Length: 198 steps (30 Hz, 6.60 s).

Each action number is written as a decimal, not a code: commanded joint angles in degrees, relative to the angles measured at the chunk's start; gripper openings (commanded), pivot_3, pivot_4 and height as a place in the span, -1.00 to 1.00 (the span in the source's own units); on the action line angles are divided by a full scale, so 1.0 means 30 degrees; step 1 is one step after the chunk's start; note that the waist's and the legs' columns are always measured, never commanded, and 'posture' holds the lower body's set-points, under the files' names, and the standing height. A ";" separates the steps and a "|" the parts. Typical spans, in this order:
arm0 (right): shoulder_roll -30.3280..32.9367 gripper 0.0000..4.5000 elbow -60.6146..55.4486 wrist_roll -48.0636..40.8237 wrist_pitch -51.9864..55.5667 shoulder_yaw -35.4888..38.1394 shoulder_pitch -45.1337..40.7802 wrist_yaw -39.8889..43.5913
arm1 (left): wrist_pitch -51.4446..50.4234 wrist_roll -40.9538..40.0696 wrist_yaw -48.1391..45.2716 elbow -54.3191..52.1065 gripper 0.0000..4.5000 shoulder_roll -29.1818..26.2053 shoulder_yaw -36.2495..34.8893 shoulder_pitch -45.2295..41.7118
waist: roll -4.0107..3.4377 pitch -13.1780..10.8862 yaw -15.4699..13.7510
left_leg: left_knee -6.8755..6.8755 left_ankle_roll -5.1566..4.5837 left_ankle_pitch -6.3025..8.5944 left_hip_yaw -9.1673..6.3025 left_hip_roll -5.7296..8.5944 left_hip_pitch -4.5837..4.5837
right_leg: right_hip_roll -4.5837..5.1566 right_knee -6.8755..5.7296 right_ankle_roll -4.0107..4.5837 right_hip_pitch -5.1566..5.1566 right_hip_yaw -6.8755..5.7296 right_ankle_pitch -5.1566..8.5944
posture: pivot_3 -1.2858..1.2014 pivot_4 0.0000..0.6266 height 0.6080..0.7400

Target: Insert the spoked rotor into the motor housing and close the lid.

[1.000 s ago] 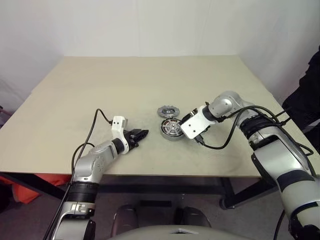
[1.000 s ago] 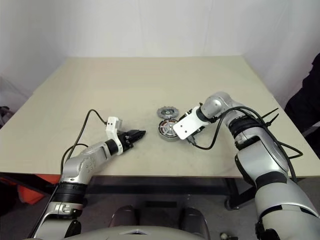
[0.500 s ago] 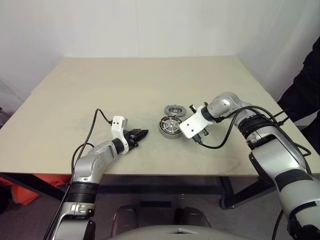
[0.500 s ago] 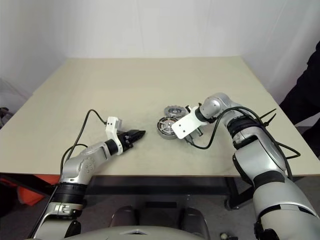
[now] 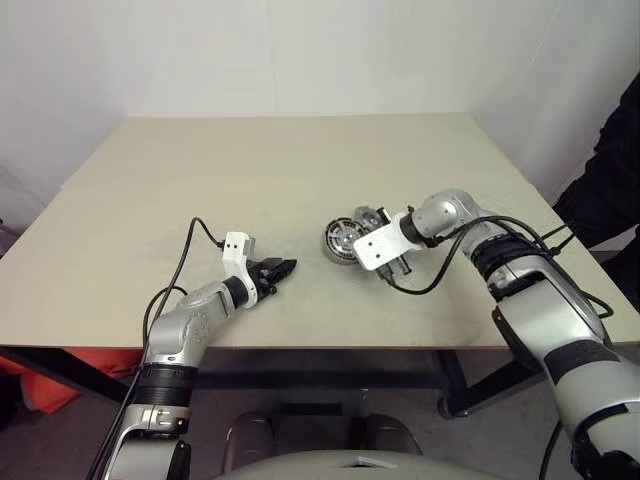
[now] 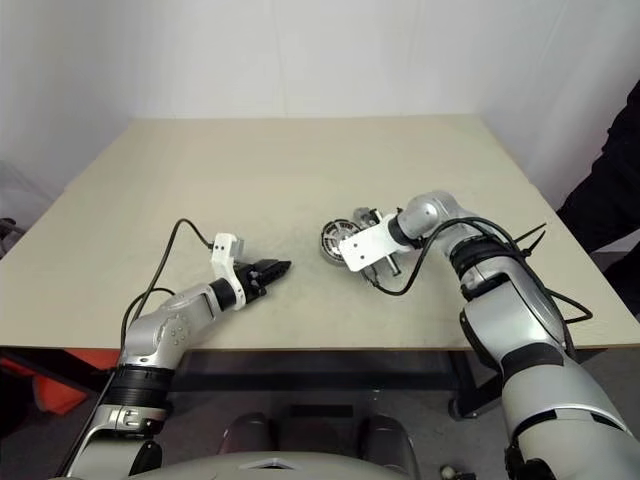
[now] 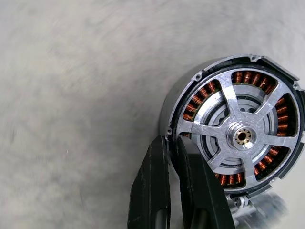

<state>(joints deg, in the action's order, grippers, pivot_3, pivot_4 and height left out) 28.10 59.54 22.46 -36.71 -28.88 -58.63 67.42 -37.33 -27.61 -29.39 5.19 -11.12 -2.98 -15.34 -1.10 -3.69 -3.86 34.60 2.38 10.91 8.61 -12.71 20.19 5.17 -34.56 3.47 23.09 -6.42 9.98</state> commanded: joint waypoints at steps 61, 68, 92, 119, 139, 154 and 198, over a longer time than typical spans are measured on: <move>-0.3161 0.97 -1.5420 -0.8045 2.2470 0.3903 0.2879 -0.0142 | 0.2763 0.0643 0.0574 -0.2625 0.05 -0.2459 -0.1770 0.0909 | 0.0032 -0.0025 -0.0105 | -0.0032 0.0060 -0.0028 -0.0011 0.0009 -0.0008 | -0.0005 -0.0024 -0.0014 0.0030 0.0049 0.0013 | 0.03 -1.00 1.00; -0.2833 0.97 -1.6743 -0.8537 2.3086 0.3852 0.3929 -0.0930 | 0.2852 0.0743 0.0221 -0.2029 0.05 -0.2565 -0.1552 0.0380 | 0.0039 -0.0025 -0.0135 | -0.0063 0.0061 -0.0029 -0.0010 0.0016 -0.0019 | -0.0006 -0.0018 -0.0015 0.0031 0.0048 0.0014 | 0.03 -1.00 1.00; -0.2451 0.97 -1.6497 -0.8911 2.0667 0.4389 0.5175 -0.3039 | 0.3062 0.1008 -0.0123 -0.1864 0.05 -0.2234 -0.1272 0.0052 | 0.0044 -0.0028 -0.0149 | -0.0089 0.0074 -0.0036 -0.0009 0.0028 -0.0012 | -0.0007 0.0023 -0.0019 0.0032 0.0045 0.0016 | 0.03 -1.00 1.00; 0.1171 0.97 -0.3116 -0.0800 0.0081 0.0122 -0.0079 -0.0151 | 0.3139 0.1523 -0.0942 -0.1714 0.05 -0.1744 0.0437 -0.0493 | 0.0069 -0.0043 -0.0063 | -0.0079 0.0059 -0.0030 -0.0004 0.0026 0.0103 | -0.0005 0.0003 -0.0012 0.0113 0.0031 0.0012 | 0.03 -1.00 1.00; -0.0272 0.97 -0.2206 0.0029 -0.3186 -0.1085 -0.0670 0.1627 | 0.3133 0.1750 -0.0633 -0.1861 0.05 -0.1496 0.0304 -0.0249 | 0.0069 -0.0045 -0.0015 | -0.0056 0.0048 -0.0022 -0.0005 0.0019 0.0109 | -0.0006 -0.0035 -0.0001 0.0118 0.0041 0.0008 | 0.03 -1.00 1.00; -0.1363 -0.09 -0.0854 0.0612 -0.3548 -0.1241 -0.1129 0.0927 | 0.3346 0.1857 -0.0406 -0.1744 0.05 -0.1462 0.0146 -0.0127 | 0.0069 -0.0045 0.0016 | -0.0052 0.0048 -0.0022 -0.0004 0.0015 0.0083 | -0.0008 -0.0048 -0.0001 0.0110 0.0047 0.0008 | 0.03 -1.00 1.00; -0.0817 -1.00 -1.0699 -0.6143 1.4562 0.3229 0.1833 0.5326 | 0.3263 0.2078 0.0057 -0.1824 0.05 -0.1267 0.0044 -0.0130 | 0.0085 -0.0077 -0.0121 | -0.0045 0.0035 -0.0015 -0.0006 0.0007 0.0169 | -0.0011 -0.0048 0.0063 0.0184 0.0059 -0.0029 | 0.03 -1.00 1.00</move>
<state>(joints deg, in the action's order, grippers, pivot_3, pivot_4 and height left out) 26.00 33.06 7.58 2.19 -21.94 -51.82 82.81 -28.56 -21.31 -29.46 1.33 -14.69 -2.09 -15.22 -0.84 -3.92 -4.22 34.47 2.49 10.86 8.59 -12.69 20.73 5.13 -34.72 3.64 23.69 -6.24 9.90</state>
